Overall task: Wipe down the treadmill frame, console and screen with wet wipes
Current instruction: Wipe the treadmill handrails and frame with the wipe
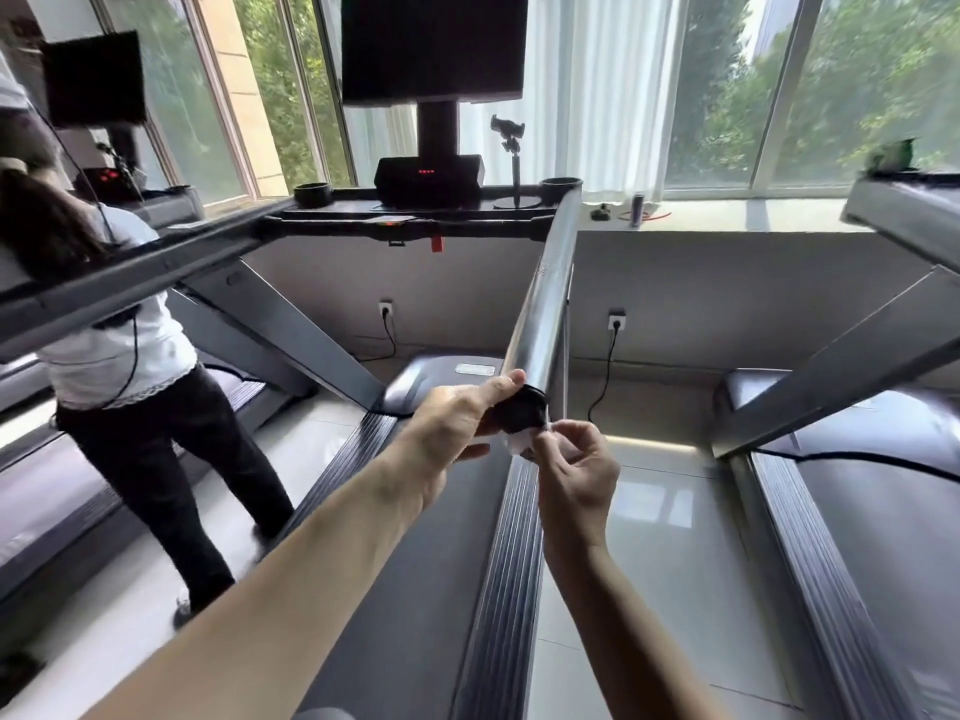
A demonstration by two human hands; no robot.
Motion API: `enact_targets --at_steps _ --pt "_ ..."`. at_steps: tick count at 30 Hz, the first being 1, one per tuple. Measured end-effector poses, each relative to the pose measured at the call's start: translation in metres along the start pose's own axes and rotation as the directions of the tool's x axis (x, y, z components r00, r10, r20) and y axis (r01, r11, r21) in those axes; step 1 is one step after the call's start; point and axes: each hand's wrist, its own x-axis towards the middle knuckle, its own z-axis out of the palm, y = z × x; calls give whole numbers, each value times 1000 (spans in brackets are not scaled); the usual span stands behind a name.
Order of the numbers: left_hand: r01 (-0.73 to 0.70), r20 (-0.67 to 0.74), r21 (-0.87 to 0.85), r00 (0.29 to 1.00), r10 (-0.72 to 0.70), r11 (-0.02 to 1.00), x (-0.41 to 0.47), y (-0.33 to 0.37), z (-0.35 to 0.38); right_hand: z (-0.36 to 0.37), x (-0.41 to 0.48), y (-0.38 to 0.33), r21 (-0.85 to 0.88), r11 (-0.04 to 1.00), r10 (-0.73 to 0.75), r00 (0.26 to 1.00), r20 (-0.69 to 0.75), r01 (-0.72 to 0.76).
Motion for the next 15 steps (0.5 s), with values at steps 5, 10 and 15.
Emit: enact_targets --at_steps 5,10,15 --pt "72 74 42 994 -75 997 5 6 -8 2 9 -15 523 753 388 912 136 -398" --pt "71 126 110 988 -84 991 6 11 -14 8 11 -23 608 684 414 901 130 -402" --pt "51 141 135 988 -70 990 6 12 -17 15 28 -12 645 492 692 713 118 -584"
